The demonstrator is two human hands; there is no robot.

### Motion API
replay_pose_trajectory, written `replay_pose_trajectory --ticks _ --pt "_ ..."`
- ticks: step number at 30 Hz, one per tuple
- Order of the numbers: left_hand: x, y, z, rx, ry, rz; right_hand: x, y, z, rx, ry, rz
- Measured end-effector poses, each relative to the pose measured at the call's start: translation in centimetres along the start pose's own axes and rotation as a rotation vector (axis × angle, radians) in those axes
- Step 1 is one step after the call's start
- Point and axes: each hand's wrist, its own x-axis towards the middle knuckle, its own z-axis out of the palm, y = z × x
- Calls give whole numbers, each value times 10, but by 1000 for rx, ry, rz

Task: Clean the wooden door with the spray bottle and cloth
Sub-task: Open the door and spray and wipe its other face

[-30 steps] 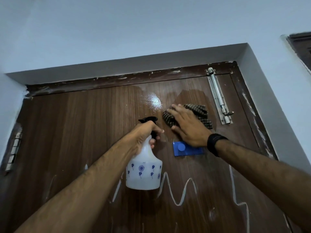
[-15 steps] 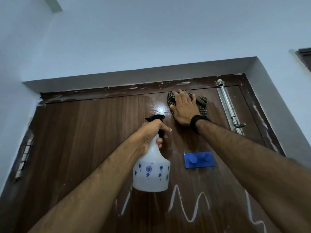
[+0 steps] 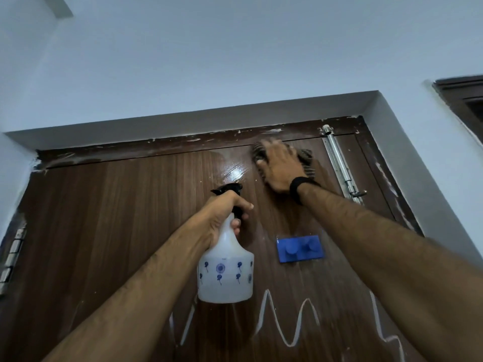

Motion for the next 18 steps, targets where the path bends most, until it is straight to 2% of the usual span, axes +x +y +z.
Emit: replay_pose_trajectory --ticks 2,4,12,15,18 --pt "-2 4 2 5 -20 22 -4 28 -10 -20 20 126" --pt "-4 5 5 -1 -34 30 -19 42 -14 -28 8 168" --pt "-7 7 40 0 -71 -14 -97 44 -3 -30 -20 56" --pt "-7 14 53 10 -59 18 -90 50 -5 -48 -17 44" --pt "-2 24 66 32 -42 37 -59 57 -12 -10 35 122"
